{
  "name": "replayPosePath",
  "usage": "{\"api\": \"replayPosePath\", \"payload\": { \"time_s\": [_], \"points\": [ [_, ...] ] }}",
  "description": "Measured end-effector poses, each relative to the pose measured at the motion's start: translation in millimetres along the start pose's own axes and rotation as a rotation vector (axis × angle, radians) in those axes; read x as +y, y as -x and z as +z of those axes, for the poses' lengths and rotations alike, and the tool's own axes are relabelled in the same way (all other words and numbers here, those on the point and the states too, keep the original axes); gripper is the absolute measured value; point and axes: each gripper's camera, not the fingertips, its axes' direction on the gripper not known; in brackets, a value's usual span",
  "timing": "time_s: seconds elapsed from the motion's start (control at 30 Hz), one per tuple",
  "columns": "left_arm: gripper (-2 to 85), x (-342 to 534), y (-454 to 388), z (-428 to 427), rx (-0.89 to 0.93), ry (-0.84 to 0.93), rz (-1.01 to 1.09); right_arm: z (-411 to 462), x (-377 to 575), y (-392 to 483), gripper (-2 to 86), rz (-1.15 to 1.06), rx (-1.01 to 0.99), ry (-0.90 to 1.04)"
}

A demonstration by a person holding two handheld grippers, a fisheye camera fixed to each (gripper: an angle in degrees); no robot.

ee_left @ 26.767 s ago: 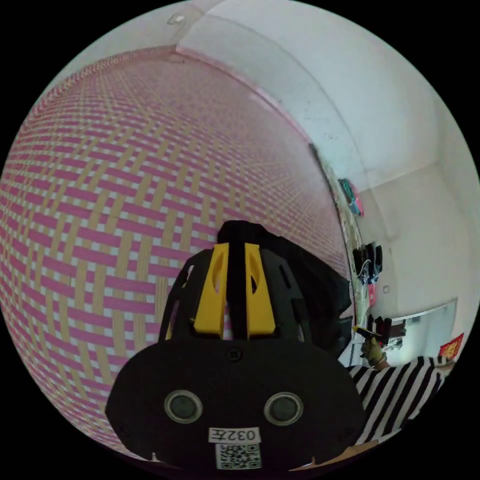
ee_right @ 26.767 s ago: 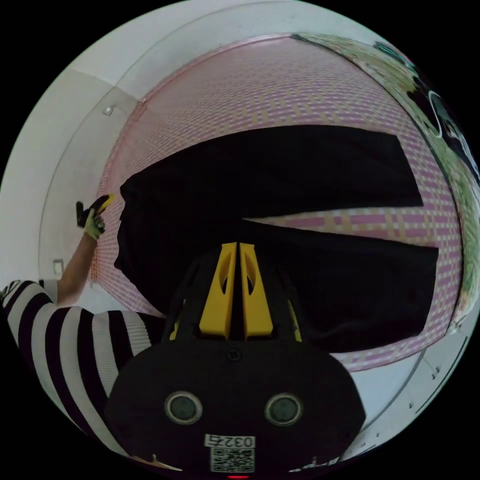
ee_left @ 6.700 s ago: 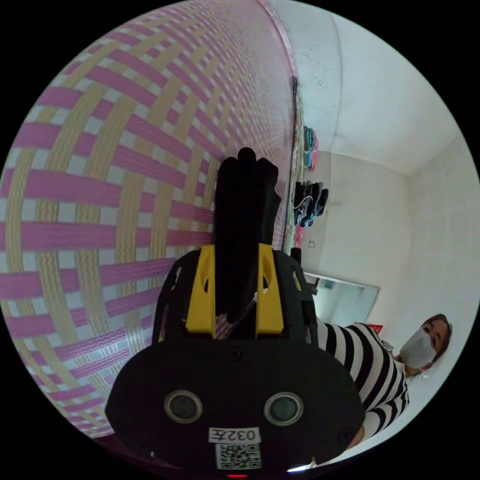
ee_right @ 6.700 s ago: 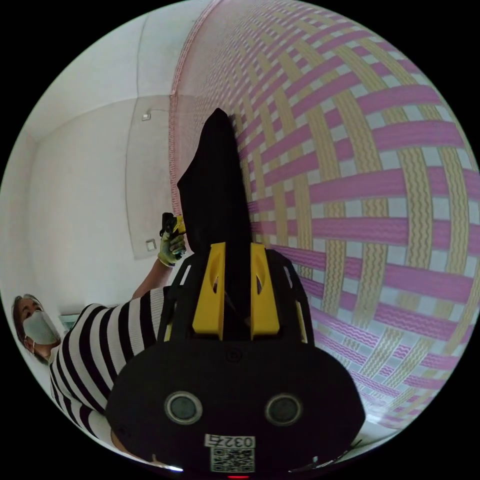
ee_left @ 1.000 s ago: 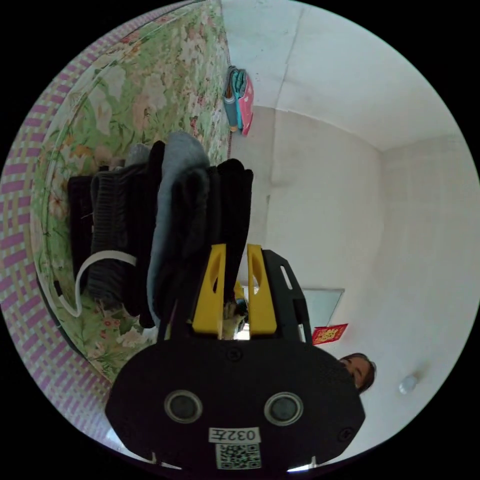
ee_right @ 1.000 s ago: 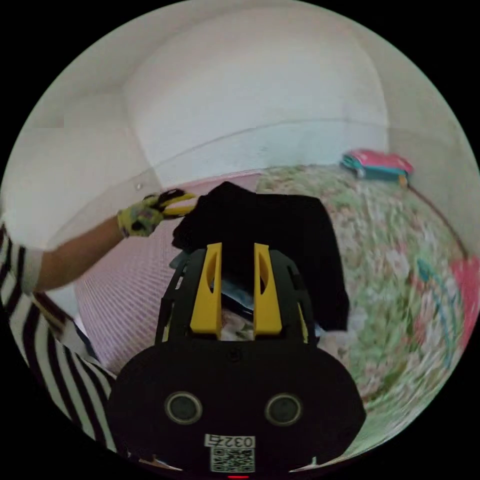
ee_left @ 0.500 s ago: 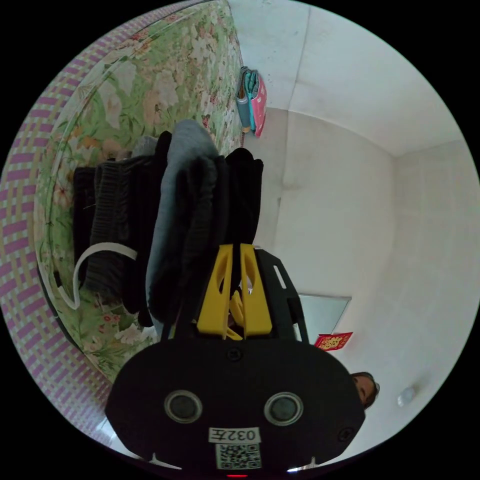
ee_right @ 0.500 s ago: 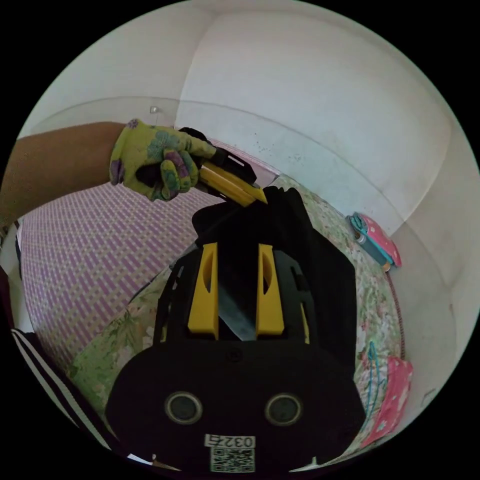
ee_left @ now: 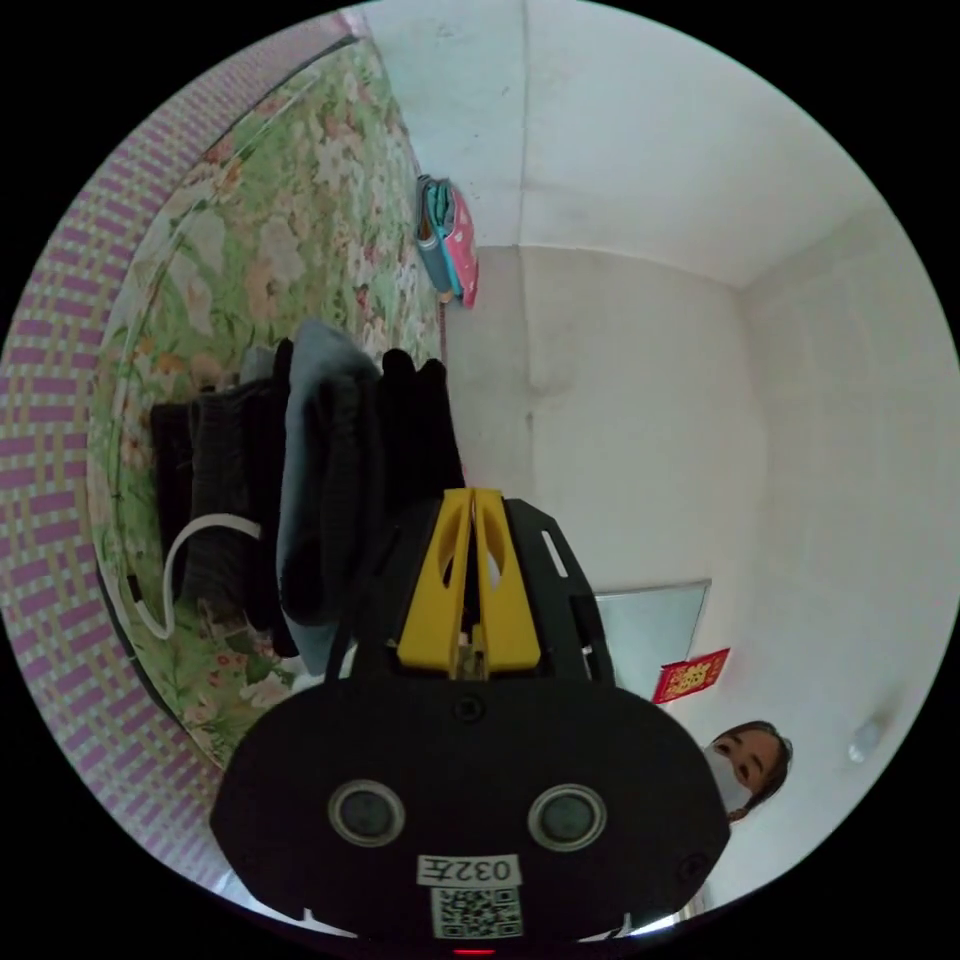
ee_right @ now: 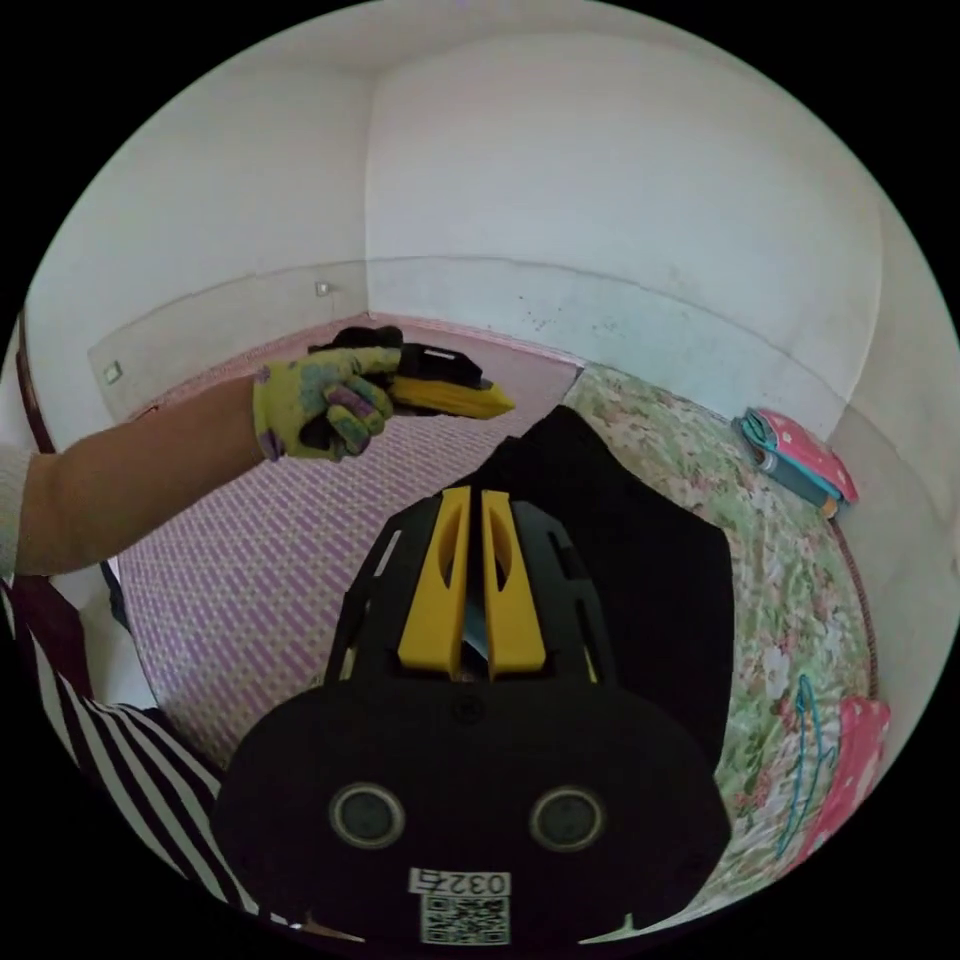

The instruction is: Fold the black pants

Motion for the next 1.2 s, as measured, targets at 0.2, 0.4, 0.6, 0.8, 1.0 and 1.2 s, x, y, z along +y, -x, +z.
{"api": "replayPosePath", "payload": {
  "time_s": [0.2,0.4,0.6,0.8,1.0,1.2],
  "points": [
    [-0.9,6.7,17.0,7.2,-0.017,0.031,0.043,45.6,33.4,17.2,-0.1,-0.001,-0.016,0.093],
    [-0.9,-1.7,41.3,27.9,-0.037,0.05,0.081,35.9,30.0,4.6,3.6,0.114,-0.043,0.053],
    [-0.9,-20.3,58.6,64.1,-0.16,0.133,0.133,-8.6,57.4,-28.6,1.5,0.165,-0.142,-0.069],
    [-0.9,-46.5,78.0,75.6,-0.358,0.089,0.194,-31.1,109.6,-140.2,-0.9,0.488,-0.037,-0.064],
    [-1.0,-65.5,151.1,74.9,-0.678,0.077,0.43,20.8,132.6,-68.5,-1.0,0.361,-0.131,-0.028],
    [-0.9,-67.0,246.8,21.8,-0.466,-0.01,0.469,78.7,139.7,28.8,-1.0,0.101,0.115,0.067]
  ]
}}
